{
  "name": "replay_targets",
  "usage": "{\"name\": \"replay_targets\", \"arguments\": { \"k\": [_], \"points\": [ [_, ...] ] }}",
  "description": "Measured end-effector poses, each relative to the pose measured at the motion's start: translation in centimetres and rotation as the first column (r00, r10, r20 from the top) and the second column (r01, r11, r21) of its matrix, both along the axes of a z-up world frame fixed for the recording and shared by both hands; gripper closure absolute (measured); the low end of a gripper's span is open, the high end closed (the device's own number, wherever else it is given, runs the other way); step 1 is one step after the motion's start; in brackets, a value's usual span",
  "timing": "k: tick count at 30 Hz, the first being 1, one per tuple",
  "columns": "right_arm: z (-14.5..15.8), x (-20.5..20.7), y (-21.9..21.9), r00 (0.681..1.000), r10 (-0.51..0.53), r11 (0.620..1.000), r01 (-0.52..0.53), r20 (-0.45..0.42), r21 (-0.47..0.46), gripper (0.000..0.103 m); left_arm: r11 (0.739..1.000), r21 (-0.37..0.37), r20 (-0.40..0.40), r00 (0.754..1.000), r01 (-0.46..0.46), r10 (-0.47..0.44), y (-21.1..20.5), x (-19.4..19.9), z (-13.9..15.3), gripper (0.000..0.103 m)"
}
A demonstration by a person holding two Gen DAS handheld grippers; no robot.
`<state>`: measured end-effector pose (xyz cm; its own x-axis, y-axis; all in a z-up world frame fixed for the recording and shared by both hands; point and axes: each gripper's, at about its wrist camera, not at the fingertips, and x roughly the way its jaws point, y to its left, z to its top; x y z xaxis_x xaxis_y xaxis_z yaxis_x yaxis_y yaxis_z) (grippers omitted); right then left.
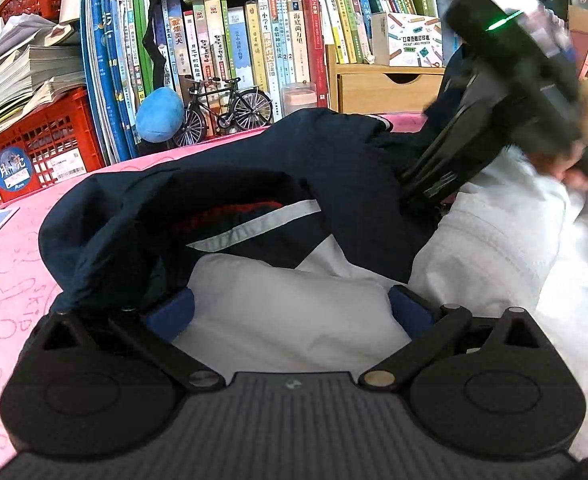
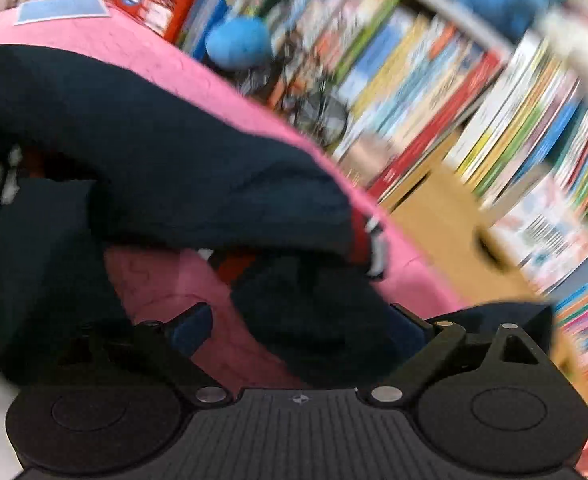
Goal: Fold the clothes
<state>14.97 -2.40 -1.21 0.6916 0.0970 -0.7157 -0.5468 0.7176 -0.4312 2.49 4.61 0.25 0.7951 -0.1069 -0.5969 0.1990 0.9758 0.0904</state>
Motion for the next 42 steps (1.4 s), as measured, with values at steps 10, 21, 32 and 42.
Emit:
{"name": "replay_targets", "arguments": {
  "k": [10,21,32,42],
  "points": [
    [8.4,-2.1,-7.0,0.922,-0.321,0.934,0.270,0.217,0.233,0.093,1.000,-0.015,0.004,1.000,-0.003,0.003,0.1,0.0,0.1,0.000],
    [21.2,-13.0,-32.1,0.617,-0.690,0.717,0.511,0.377,0.475,0.092,1.000,0.004,0.009,1.000,-0.002,0.002,0.0,0.0,0.1,0.000],
    [11.8,-7.4,-20.4,0.949,-0.274,0.911,0.206,0.153,0.358,0.026,1.000,0.010,0.012,1.000,-0.001,0.001,0.1,0.0,0.1,0.000],
    [4.2,-2.6,-5.0,0.998,0.029,1.000,-0.029,0.057,0.007,0.006,1.000,0.005,0.015,1.000,-0.001,0.001,0.1,-0.1,0.1,0.000]
  ]
}}
